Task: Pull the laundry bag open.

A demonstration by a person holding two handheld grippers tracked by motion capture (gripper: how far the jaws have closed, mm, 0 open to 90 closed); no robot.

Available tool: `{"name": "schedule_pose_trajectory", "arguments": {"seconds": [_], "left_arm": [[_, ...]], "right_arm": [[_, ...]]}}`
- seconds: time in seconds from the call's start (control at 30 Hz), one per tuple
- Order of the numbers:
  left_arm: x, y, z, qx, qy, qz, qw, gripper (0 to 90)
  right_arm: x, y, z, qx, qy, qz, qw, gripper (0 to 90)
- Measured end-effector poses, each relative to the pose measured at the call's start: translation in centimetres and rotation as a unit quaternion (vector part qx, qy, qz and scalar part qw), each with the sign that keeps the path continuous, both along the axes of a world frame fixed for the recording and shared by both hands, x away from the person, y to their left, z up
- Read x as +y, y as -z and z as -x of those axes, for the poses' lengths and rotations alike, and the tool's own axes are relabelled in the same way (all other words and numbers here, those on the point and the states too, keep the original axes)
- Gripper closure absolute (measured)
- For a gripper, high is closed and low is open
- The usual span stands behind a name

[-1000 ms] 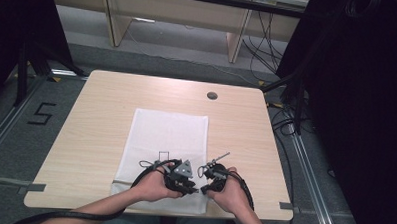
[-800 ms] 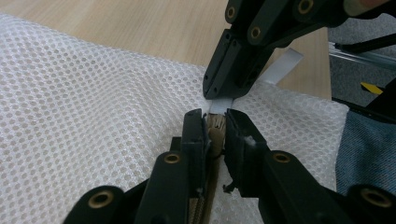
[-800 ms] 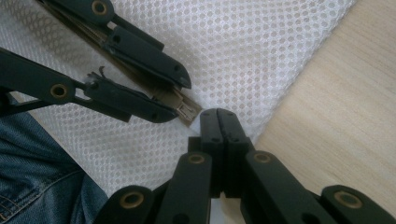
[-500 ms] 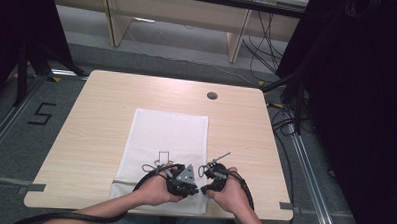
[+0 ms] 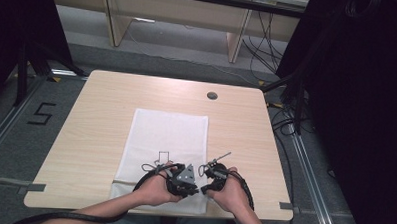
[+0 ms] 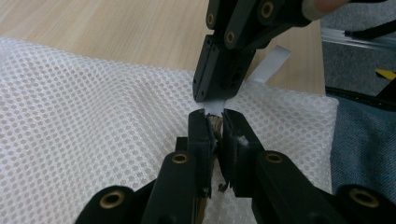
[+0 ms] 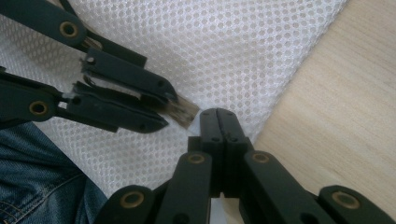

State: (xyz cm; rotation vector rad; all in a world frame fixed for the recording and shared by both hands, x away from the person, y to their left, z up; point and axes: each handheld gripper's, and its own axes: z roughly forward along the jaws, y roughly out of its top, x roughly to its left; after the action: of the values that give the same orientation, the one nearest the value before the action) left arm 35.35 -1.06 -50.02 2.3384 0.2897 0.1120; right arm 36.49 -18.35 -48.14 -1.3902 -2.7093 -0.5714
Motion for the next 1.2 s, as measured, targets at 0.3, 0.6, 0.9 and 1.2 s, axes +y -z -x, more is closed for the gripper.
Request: {"name": "schedule_pose_trajectory", "arguments": {"seconds": [0.3, 0.6, 0.9, 1.2], "left_arm": [[0.45, -0.15, 0.02, 0.0, 0.002, 0.006, 1.0, 81.8], [0.64, -0.27, 0.03, 0.002, 0.004, 0.009, 0.9999, 81.8], [0.96, -0.39, 0.2, -0.001, 0.0, 0.009, 1.0, 81.8], [1.07, -0.41, 0.09, -0.002, 0.006, 0.011, 0.9999, 81.8]], "right_arm": [[0.13, -0.11, 0.08, 0.007, 0.007, 0.006, 0.9999, 90.0], [0.2, -0.06, 0.0, -0.005, -0.01, 0.008, 0.9999, 90.0], [0.23, -0.1, 0.05, -0.004, -0.01, 0.008, 0.9999, 90.0], [0.21, -0.06, 0.06, -0.007, -0.01, 0.009, 0.9999, 90.0]]}}
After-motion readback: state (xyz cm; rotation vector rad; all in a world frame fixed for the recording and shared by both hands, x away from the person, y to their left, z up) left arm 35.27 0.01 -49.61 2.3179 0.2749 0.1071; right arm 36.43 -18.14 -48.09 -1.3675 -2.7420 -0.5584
